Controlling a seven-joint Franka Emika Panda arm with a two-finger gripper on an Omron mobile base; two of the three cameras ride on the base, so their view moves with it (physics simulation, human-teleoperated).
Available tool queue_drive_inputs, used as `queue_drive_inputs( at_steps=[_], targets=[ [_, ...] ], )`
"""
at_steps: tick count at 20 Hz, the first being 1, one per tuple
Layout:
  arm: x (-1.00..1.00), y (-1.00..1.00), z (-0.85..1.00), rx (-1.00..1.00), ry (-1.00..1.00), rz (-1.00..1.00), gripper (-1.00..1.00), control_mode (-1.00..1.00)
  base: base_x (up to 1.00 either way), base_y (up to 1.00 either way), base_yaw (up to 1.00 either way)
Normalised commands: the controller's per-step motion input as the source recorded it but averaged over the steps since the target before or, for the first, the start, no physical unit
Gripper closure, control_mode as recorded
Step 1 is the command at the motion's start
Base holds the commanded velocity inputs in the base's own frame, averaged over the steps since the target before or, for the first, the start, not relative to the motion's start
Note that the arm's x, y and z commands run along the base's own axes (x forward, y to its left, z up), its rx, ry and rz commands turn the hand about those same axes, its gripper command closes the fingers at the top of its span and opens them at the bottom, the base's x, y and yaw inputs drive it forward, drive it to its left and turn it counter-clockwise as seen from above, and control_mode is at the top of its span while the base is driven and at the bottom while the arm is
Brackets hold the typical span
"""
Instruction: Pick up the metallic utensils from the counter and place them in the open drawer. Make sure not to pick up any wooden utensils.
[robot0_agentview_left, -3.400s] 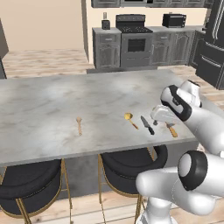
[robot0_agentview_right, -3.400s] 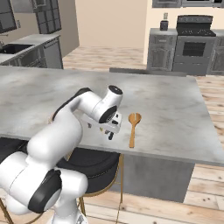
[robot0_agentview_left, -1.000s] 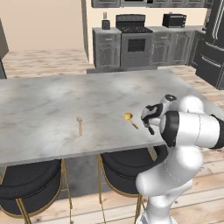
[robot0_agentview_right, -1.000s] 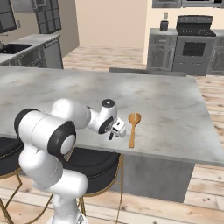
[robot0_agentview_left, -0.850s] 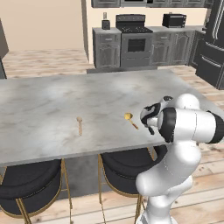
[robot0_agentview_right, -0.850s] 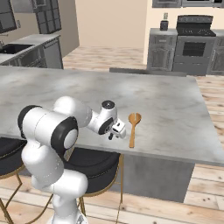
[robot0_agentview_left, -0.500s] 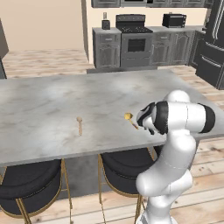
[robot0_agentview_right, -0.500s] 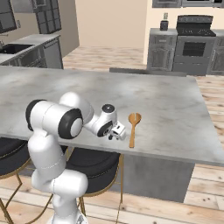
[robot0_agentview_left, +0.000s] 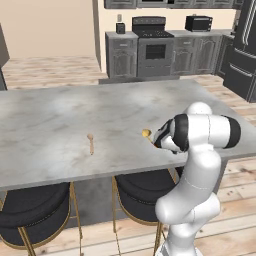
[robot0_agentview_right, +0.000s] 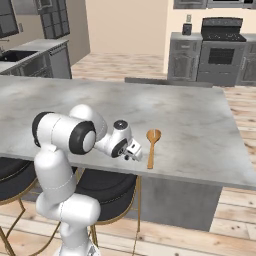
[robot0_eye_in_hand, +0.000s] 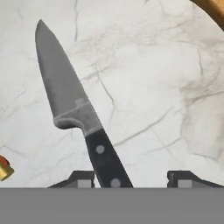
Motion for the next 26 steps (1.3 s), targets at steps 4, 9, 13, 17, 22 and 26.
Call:
queue_drive_inputs(
  at_steps=[4, 9, 13, 17, 22, 26],
  targets=[
    [0.01, 0.01, -0.31, 0.0, 0.0, 0.07, 1.0, -1.0, 0.0, 0.0, 0.0],
    [-0.04, 0.0, -0.01, 0.0, 0.04, 0.12, 1.0, -1.0, 0.0, 0.0, 0.0],
    [-0.42, 0.09, 0.02, 0.0, -0.01, 0.12, 1.0, -1.0, 0.0, 0.0, 0.0],
    [-0.78, 0.09, 0.46, -0.07, -0.13, 0.01, 1.0, -1.0, 0.0, 0.0, 0.0],
    [-0.68, -0.01, 0.98, 0.0, -0.14, 0.01, 1.0, -1.0, 0.0, 0.0, 0.0],
    [-0.68, -0.11, 1.0, 0.02, -0.14, 0.06, 1.0, -1.0, 0.0, 0.0, 0.0]
  ],
)
